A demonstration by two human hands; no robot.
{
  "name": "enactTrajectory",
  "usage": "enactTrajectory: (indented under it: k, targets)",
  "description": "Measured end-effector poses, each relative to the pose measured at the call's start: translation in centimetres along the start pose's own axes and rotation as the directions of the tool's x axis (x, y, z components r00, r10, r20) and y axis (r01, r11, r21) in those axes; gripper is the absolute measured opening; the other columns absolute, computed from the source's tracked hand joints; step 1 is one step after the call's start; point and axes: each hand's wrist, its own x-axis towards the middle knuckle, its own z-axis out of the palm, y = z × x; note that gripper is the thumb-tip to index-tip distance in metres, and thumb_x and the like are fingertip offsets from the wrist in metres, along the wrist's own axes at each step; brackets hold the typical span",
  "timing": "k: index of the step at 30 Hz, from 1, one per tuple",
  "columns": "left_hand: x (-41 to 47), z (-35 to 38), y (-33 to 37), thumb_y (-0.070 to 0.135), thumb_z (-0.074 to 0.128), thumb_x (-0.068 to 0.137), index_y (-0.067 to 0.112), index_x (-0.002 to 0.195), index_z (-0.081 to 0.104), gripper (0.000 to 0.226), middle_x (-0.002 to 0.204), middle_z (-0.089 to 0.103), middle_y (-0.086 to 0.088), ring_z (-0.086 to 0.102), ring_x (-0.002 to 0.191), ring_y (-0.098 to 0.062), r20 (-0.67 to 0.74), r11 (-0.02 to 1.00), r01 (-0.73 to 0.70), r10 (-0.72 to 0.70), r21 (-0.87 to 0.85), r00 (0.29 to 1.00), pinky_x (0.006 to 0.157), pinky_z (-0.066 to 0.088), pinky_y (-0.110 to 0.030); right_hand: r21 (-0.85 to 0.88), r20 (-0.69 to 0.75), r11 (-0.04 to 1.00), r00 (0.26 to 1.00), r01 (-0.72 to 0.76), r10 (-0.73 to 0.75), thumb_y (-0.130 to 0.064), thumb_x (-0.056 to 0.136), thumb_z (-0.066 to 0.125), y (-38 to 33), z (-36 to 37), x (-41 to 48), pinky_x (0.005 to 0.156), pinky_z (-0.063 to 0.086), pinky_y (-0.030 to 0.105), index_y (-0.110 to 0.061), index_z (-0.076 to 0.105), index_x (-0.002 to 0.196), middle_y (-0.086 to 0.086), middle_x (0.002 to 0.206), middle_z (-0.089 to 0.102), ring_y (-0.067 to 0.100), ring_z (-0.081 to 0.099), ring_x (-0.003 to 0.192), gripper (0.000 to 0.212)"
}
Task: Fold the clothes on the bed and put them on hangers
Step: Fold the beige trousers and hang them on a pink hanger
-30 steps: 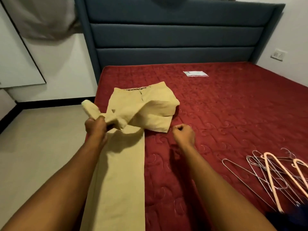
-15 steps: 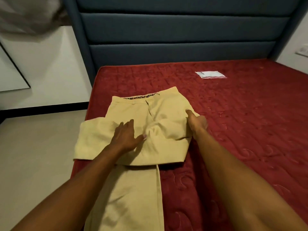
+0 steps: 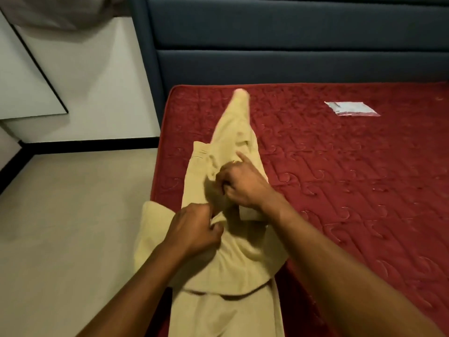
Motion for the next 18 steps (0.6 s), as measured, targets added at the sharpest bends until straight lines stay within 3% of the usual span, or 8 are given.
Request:
enactTrajectory:
  k: [2, 4, 7, 10, 13, 15, 16, 18]
  targets:
    - [-0.8, -0.3, -0.6, 0.055, 0.054, 0.076, 0.024, 0.091, 0.063, 0.036, 0.078, 0.064, 0.004, 0.063, 0.073, -0.018, 0.132, 0.992, 0.053, -0.038, -0.111, 0.991, 0.064, 0.054, -0.04, 0.124, 0.17, 0.992, 0.985, -0.037, 0.016, -0.029, 0.069, 0.044, -1.8, 1.3, 0.7, 0.09, 0.054, 0.044, -0.024, 0.073, 0.076, -0.004, 0.077, 0.072, 0.02, 0.066, 0.075, 0.03]
    - [-0.9, -0.8, -1.3, 0.055, 0.056, 0.075, 0.024, 0.09, 0.065, 0.035, 0.079, 0.066, 0.006, 0.064, 0.073, -0.013, 0.208, 0.964, 0.119, -0.07, -0.236, 0.976, 0.067, 0.055, -0.043, 0.194, 0.242, 0.978, 0.97, -0.074, 0.025, -0.029, 0.073, 0.05, -3.1, 2.5, 0.8, 0.069, 0.056, 0.042, -0.024, 0.075, 0.079, -0.002, 0.077, 0.072, 0.02, 0.064, 0.072, 0.027]
    - [-0.2, -1.9, -1.6, 0.031, 0.063, 0.086, 0.025, 0.084, 0.063, 0.007, 0.079, 0.066, 0.005, 0.065, 0.075, -0.012, 0.258, 0.927, 0.216, -0.137, -0.307, 0.956, 0.062, 0.05, -0.031, 0.315, 0.299, 0.934, 0.952, -0.166, 0.069, -0.025, 0.082, 0.059, -3.7, 2.5, 1.1, 0.076, 0.057, 0.042, -0.024, 0.077, 0.081, -0.004, 0.08, 0.073, 0.016, 0.066, 0.08, 0.018]
    - [-0.1, -2.9, -2.0, 0.045, 0.066, 0.089, 0.028, 0.107, 0.068, 0.025, 0.1, 0.072, 0.005, 0.068, 0.091, -0.013, 0.359, 0.91, 0.248, -0.121, -0.331, 0.925, 0.075, 0.054, -0.032, 0.441, 0.303, 0.873, 0.95, -0.207, 0.072, -0.036, 0.087, 0.064, -3.7, 1.3, 0.5, 0.085, 0.059, 0.039, -0.029, 0.077, 0.091, -0.011, 0.09, 0.075, 0.005, 0.069, 0.089, 0.015]
    - [-1.2, -3.6, -1.3, 0.063, 0.072, 0.082, 0.041, 0.136, 0.054, 0.061, 0.114, 0.067, 0.011, 0.063, 0.097, -0.009, 0.505, 0.982, 0.108, -0.014, -0.157, 0.863, 0.077, 0.05, -0.026, 0.448, 0.063, 0.859, 0.968, -0.246, 0.244, -0.054, 0.088, 0.06, -2.7, -0.1, -2.4, 0.089, 0.057, 0.038, -0.03, 0.072, 0.103, -0.014, 0.104, 0.074, 0.005, 0.068, 0.098, 0.031]
    - [-1.9, -3.9, -0.5, 0.051, 0.072, 0.087, 0.03, 0.13, 0.059, 0.049, 0.106, 0.067, 0.003, 0.063, 0.094, -0.017, 0.498, 1.0, 0.019, -0.028, 0.023, 0.866, 0.074, 0.05, -0.031, 0.382, -0.176, 0.868, 0.898, -0.316, 0.404, -0.058, 0.09, 0.055, -1.7, -0.4, -5.6, 0.089, 0.055, 0.038, -0.029, 0.072, 0.107, -0.014, 0.107, 0.074, 0.01, 0.068, 0.098, 0.038]
    - [-2.3, -3.9, -0.2, 0.041, 0.072, 0.09, 0.024, 0.12, 0.064, 0.035, 0.099, 0.066, 0.001, 0.063, 0.09, -0.02, 0.476, 0.999, 0.032, -0.037, 0.018, 0.879, 0.07, 0.048, -0.031, 0.387, -0.277, 0.849, 0.832, -0.361, 0.48, -0.06, 0.091, 0.054, -1.2, -0.4, -7.5, 0.089, 0.054, 0.04, -0.028, 0.073, 0.107, -0.011, 0.108, 0.074, 0.013, 0.068, 0.099, 0.041]
    - [-3.1, -4.4, -0.4, 0.026, 0.071, 0.088, 0.013, 0.098, 0.069, 0.016, 0.086, 0.066, -0.006, 0.065, 0.084, -0.027, 0.483, 0.963, 0.204, -0.097, -0.174, 0.87, 0.067, 0.045, -0.031, 0.529, -0.376, 0.756, 0.693, -0.384, 0.615, -0.062, 0.092, 0.053, -0.9, 0.0, -10.8, 0.095, 0.051, 0.046, -0.025, 0.071, 0.112, -0.008, 0.111, 0.071, 0.014, 0.065, 0.105, 0.046]
